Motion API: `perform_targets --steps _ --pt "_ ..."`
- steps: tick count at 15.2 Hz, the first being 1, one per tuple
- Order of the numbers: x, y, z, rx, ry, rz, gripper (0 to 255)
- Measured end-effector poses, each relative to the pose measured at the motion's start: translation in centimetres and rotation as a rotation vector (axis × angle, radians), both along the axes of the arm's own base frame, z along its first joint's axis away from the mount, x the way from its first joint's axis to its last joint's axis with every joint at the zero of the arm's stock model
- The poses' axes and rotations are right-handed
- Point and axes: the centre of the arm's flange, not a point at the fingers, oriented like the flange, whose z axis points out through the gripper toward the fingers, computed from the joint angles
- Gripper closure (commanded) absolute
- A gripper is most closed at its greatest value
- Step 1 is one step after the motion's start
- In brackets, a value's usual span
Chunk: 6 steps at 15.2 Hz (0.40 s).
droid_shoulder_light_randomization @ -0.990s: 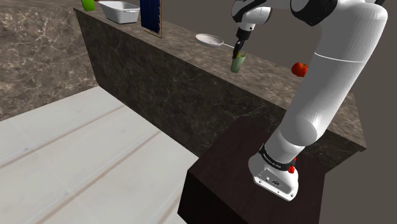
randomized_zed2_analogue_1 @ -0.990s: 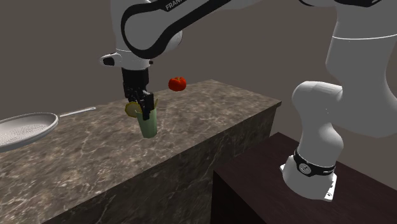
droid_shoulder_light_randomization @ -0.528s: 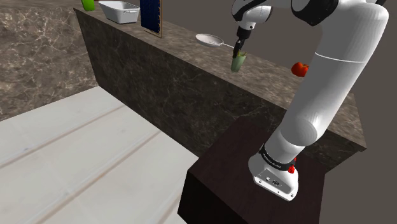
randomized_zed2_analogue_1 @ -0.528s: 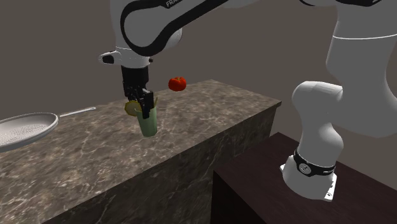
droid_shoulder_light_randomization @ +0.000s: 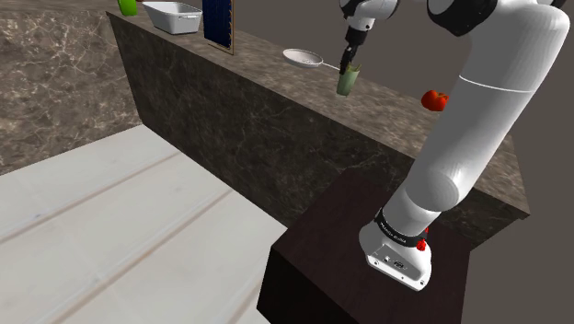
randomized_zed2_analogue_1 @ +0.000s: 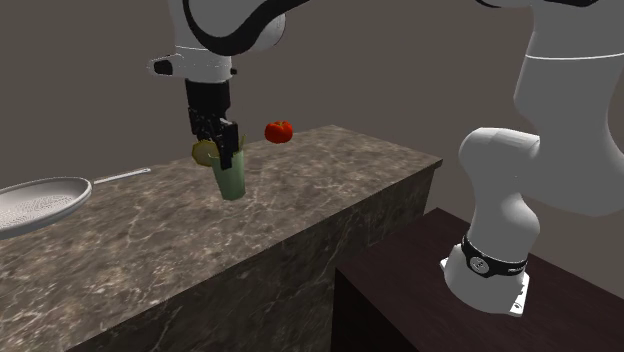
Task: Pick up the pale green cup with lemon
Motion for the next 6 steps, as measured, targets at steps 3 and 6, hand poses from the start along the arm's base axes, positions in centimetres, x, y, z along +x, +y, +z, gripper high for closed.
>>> perform_targets --steps 3,6 --pt "-0.1 0.0 1.4 0.0 0.0 0.0 255" --pt "0.0 0.0 2.8 0.0 0.0 0.0 255"
